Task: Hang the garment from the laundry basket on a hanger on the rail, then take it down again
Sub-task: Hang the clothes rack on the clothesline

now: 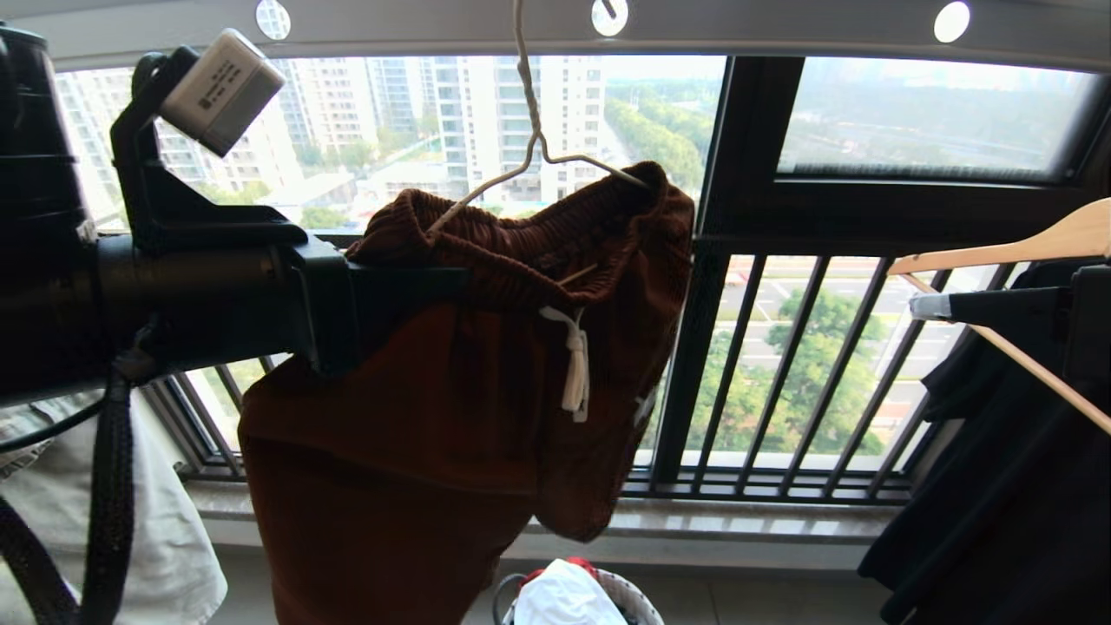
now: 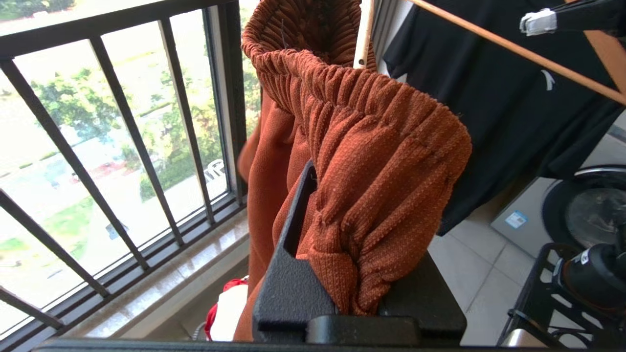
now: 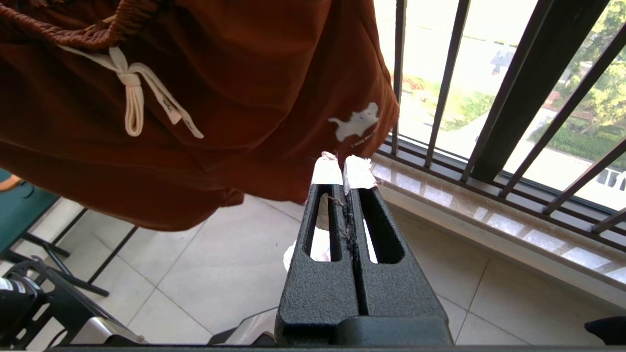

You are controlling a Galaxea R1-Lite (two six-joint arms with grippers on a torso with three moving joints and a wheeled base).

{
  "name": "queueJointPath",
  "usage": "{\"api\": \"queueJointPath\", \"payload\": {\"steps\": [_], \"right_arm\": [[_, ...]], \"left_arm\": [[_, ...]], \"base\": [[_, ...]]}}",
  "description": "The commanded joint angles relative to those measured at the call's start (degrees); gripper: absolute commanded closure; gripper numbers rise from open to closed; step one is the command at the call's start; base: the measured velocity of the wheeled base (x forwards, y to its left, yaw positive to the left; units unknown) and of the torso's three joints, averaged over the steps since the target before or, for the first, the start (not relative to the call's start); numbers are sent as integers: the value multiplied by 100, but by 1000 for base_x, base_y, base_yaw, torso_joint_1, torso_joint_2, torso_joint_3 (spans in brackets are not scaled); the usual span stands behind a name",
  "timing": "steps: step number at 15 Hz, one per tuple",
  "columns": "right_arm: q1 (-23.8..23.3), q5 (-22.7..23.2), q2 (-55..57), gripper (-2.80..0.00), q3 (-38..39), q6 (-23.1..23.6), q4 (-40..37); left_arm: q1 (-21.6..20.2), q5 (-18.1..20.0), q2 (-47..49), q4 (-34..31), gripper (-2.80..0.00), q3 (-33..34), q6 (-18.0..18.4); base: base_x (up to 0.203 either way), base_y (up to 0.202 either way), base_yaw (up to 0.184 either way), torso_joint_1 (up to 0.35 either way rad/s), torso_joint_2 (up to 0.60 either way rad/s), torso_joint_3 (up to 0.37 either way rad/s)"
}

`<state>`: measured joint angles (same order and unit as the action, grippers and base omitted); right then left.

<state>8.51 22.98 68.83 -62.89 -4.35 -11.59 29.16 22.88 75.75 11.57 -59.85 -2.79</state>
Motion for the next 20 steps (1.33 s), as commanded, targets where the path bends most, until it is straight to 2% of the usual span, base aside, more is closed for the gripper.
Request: {"api": "queueJointPath", "payload": {"steps": [1,5,9,16,20], "right_arm": [[2,22,-10,0,-4,-4,-10],[-7,14,-36,0,-13,-4,-10],[-7,14,-36,0,-13,-4,-10],[-16,14,-37,0,-13,-4,-10],[-25,14,-36,0,-13,-4,-10]], "left_arm": [[37,-100,124,44,0,-2,50],[37,-165,214,74,0,-89,142],[90,-406,423,196,0,-106,286],[411,-690,606,405,0,-149,296],[453,-794,634,408,0,-132,296]], "base": [[0,0,0,0,0,0],[0,0,0,0,0,0],[0,0,0,0,0,0],[0,0,0,0,0,0],[0,0,0,0,0,0]]}}
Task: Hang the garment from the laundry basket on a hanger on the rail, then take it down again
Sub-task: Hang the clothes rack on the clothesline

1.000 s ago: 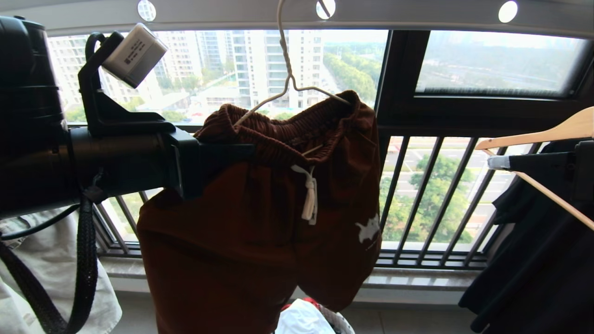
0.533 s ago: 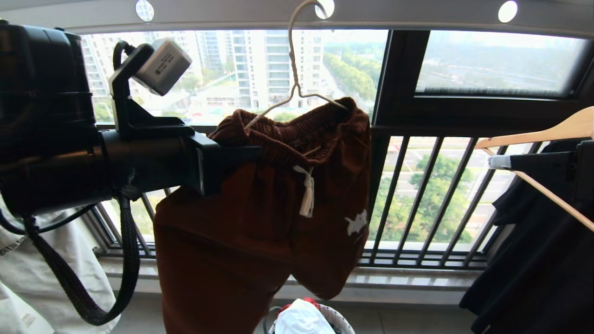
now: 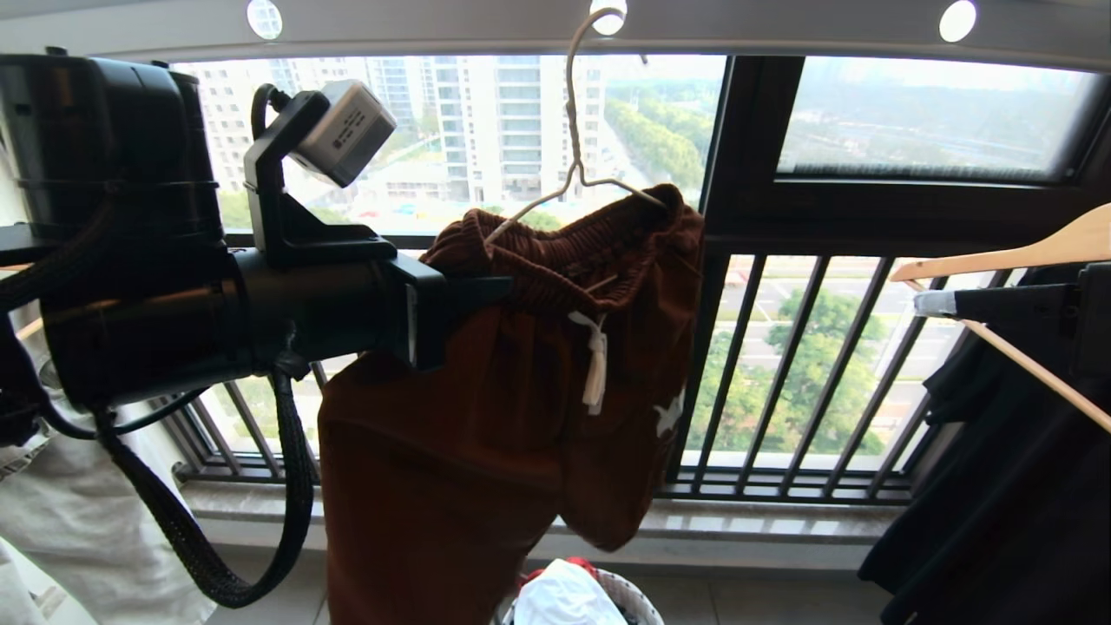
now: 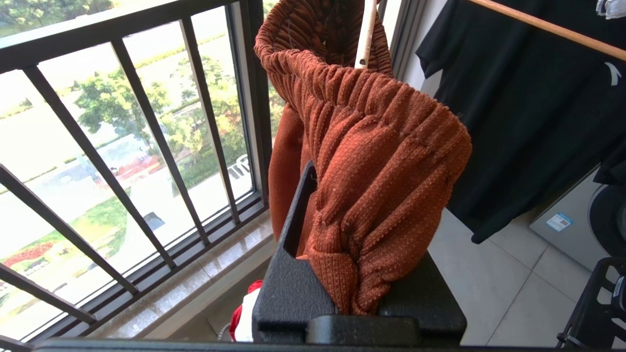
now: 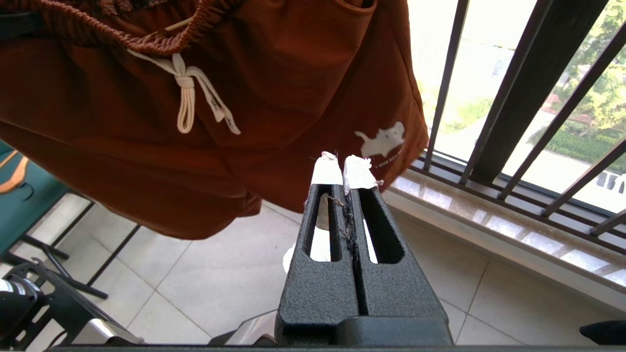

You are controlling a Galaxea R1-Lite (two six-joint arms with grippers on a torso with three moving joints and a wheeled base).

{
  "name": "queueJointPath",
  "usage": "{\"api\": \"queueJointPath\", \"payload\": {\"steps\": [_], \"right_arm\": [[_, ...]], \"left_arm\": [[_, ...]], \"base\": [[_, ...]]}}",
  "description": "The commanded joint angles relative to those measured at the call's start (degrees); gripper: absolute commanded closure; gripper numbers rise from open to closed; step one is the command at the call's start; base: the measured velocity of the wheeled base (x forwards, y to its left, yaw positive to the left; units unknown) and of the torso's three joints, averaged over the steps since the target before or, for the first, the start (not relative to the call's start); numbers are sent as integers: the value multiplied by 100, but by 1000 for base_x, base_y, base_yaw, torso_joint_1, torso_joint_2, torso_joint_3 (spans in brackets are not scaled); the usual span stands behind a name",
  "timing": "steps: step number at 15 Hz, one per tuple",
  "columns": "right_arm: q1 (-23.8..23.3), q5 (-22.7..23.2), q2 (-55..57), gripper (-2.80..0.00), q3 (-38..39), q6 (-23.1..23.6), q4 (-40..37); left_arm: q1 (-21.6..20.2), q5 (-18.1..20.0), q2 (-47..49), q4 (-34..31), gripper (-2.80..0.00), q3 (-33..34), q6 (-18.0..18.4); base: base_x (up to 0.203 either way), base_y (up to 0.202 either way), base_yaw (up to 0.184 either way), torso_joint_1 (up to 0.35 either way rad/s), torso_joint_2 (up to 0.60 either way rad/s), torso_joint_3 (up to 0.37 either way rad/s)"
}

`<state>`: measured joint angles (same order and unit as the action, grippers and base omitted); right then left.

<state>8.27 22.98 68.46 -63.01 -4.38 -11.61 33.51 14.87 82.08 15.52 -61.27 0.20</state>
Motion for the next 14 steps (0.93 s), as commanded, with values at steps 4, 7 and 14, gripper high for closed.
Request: {"api": "queueJointPath", "payload": {"steps": [4,7,14], "right_arm": [[0,19,0,0,0,-2,-8],[0,14,0,0,0,-2,-8],[0,21,-8,0,0,-2,-8]], "left_arm": [[24,-37,1,13,0,36,-3],[24,-63,10,13,0,45,-3],[24,-63,-43,13,-280,36,-3]], "base": [[0,0,0,0,0,0],[0,0,0,0,0,0],[0,0,0,0,0,0]]}}
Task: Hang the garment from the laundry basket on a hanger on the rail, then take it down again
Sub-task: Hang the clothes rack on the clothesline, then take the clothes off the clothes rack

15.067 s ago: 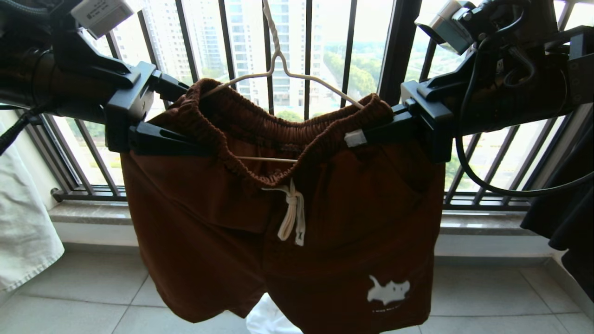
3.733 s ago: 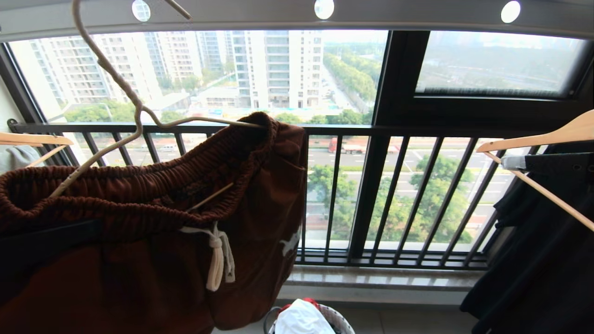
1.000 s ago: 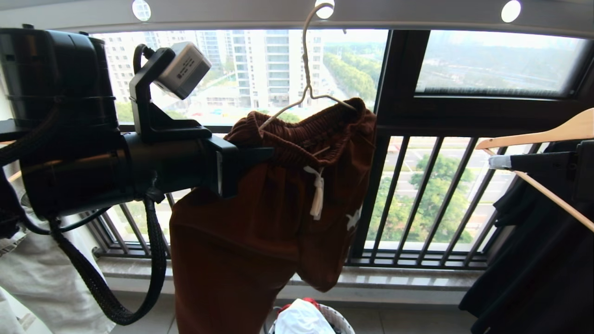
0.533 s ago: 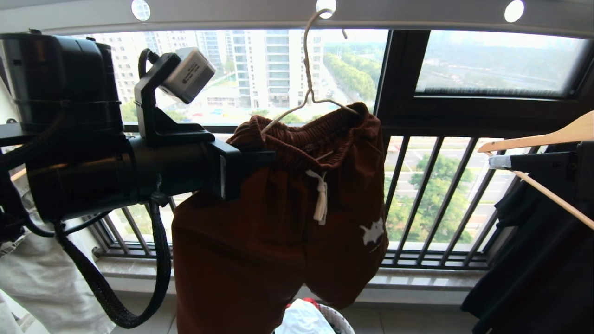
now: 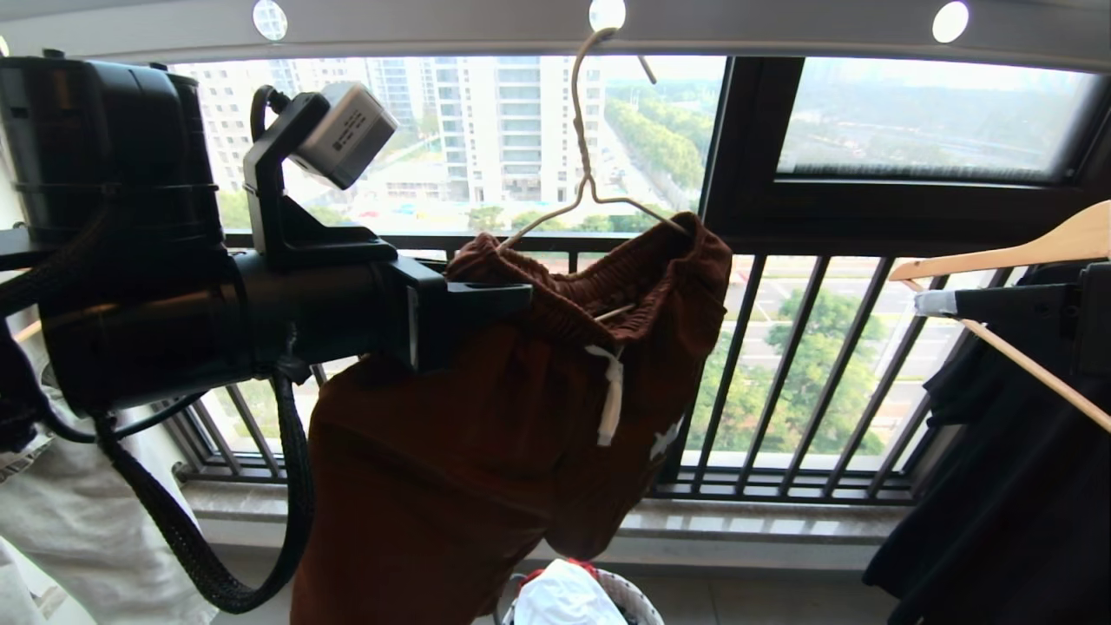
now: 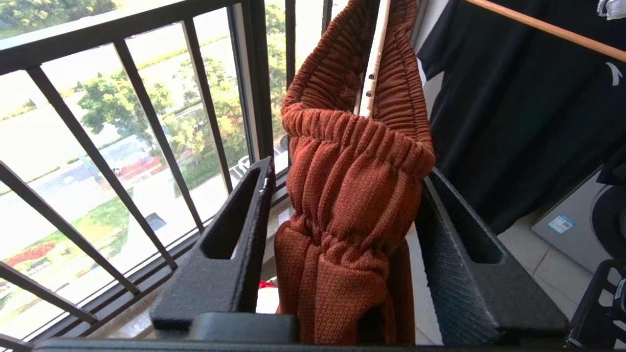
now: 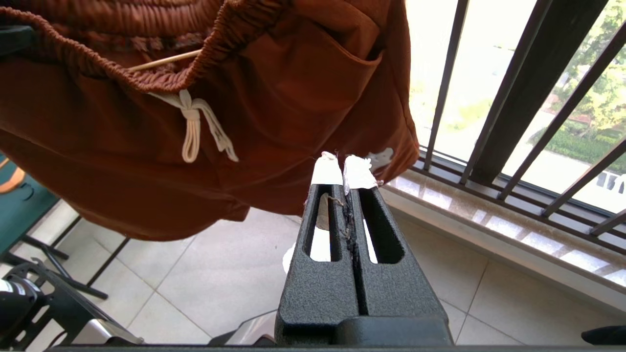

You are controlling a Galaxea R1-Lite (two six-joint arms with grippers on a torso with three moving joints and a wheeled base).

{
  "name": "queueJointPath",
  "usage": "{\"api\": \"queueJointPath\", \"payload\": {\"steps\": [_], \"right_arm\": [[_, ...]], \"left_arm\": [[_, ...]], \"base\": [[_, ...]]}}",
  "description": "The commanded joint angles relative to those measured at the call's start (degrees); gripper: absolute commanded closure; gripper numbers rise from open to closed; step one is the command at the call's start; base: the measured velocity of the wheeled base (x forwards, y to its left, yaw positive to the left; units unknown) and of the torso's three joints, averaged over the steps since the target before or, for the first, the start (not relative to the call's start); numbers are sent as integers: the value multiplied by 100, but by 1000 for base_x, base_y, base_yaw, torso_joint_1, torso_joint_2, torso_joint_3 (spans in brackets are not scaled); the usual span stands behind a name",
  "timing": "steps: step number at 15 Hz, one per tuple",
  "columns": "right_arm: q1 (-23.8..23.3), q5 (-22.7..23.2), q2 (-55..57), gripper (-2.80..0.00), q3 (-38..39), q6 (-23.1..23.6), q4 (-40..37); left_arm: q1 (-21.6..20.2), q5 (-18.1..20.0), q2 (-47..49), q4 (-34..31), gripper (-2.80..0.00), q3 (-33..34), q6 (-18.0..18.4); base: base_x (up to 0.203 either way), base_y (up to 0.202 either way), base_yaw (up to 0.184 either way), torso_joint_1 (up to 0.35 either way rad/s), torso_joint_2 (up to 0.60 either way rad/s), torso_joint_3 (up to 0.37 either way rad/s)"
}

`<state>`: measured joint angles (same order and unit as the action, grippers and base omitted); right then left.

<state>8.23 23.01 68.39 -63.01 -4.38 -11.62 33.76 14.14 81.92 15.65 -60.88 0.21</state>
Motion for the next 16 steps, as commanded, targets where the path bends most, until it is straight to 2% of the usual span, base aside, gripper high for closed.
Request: {"api": "queueJointPath", "payload": {"steps": [1,7,9,10,13,16], "right_arm": [[3,11,-1,0,0,-2,-7],[3,19,-1,0,0,-2,-7],[12,19,-1,0,8,-2,-7],[12,19,-1,0,17,-2,-7],[9,17,-253,0,62,-8,-34],[-4,-74,-1044,0,323,-10,-96]], "left_arm": [[8,19,-54,-1,-280,-3,-3],[189,25,-771,-51,-280,123,-90],[241,-172,-1096,-61,-280,283,-225],[251,-281,-1245,-62,0,442,-283],[254,-313,-1722,-63,0,875,-388],[239,-307,-2187,-16,0,1336,-698]], "base": [[0,0,0,0,0,0],[0,0,0,0,0,0],[0,0,0,0,0,0],[0,0,0,0,0,0],[0,0,0,0,0,0],[0,0,0,0,0,0]]}}
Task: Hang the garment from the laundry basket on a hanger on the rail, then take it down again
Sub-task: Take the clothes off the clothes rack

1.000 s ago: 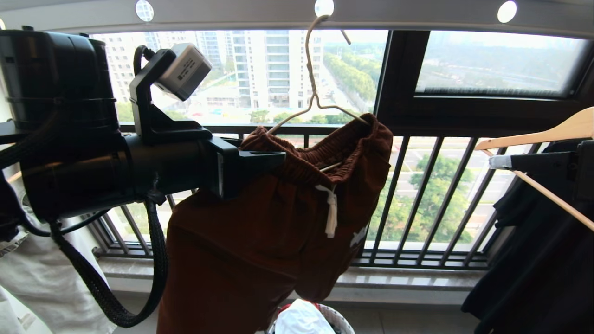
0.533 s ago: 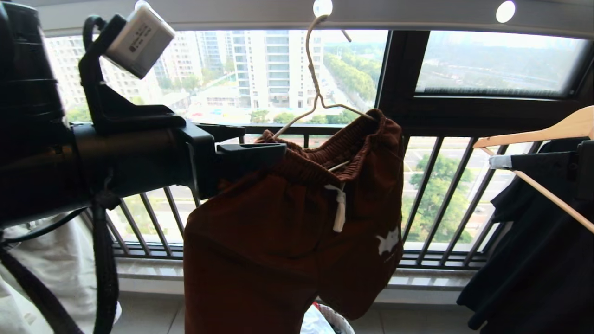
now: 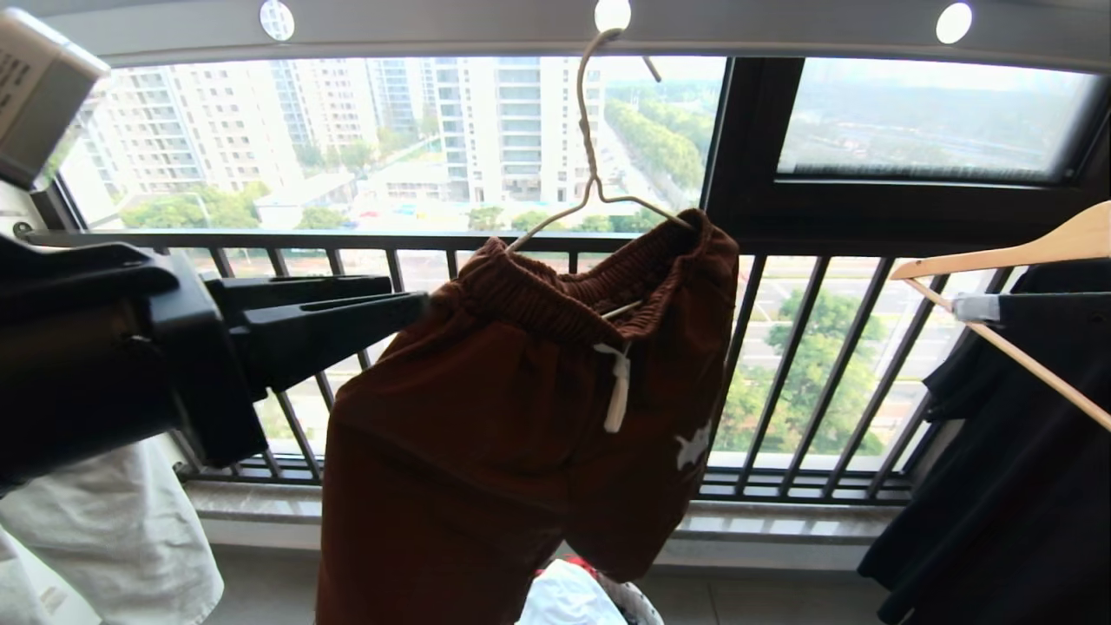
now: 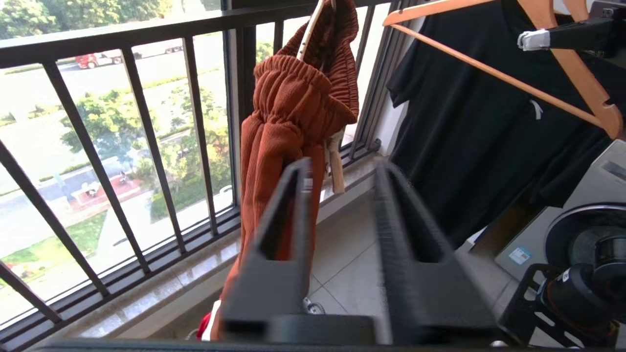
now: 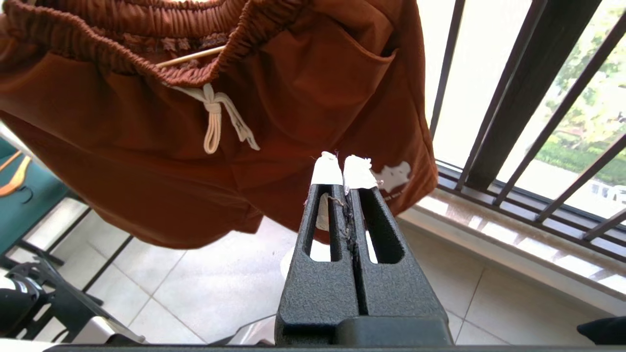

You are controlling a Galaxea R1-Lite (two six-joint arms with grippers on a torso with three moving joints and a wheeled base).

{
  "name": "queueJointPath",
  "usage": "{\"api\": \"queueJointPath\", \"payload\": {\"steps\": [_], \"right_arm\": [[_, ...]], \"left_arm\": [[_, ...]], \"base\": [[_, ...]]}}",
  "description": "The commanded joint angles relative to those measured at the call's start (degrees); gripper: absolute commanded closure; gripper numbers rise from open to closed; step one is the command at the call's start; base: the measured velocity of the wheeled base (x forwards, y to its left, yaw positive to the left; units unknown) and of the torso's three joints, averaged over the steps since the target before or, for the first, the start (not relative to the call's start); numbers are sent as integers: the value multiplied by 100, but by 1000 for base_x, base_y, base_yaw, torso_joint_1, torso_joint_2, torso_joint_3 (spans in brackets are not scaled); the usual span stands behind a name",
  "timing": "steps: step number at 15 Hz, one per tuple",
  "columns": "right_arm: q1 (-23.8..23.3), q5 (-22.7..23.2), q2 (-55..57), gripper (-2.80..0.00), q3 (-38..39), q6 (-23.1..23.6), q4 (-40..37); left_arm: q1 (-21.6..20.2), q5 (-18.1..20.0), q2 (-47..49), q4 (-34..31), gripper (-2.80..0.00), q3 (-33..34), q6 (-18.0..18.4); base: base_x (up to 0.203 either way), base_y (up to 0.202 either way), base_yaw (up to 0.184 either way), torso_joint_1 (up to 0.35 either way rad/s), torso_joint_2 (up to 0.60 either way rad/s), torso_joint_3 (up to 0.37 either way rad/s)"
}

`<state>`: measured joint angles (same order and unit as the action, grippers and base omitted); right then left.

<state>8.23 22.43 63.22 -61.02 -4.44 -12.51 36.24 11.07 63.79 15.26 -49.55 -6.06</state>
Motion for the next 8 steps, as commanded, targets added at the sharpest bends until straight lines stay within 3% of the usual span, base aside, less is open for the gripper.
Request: {"api": "queueJointPath", "payload": {"steps": [1,5,8], "right_arm": [[-7,-44,-868,0,213,-4,-83],[-13,-467,-2260,0,419,-1,-699],[-16,-885,-3156,0,566,-3,-1075]], "left_arm": [[-41,-2,-589,28,0,313,-90],[-758,0,-1686,32,0,910,-121],[-1824,3,-2576,23,0,1193,-129]], "base": [[0,0,0,0,0,0],[0,0,0,0,0,0],[0,0,0,0,0,0]]}}
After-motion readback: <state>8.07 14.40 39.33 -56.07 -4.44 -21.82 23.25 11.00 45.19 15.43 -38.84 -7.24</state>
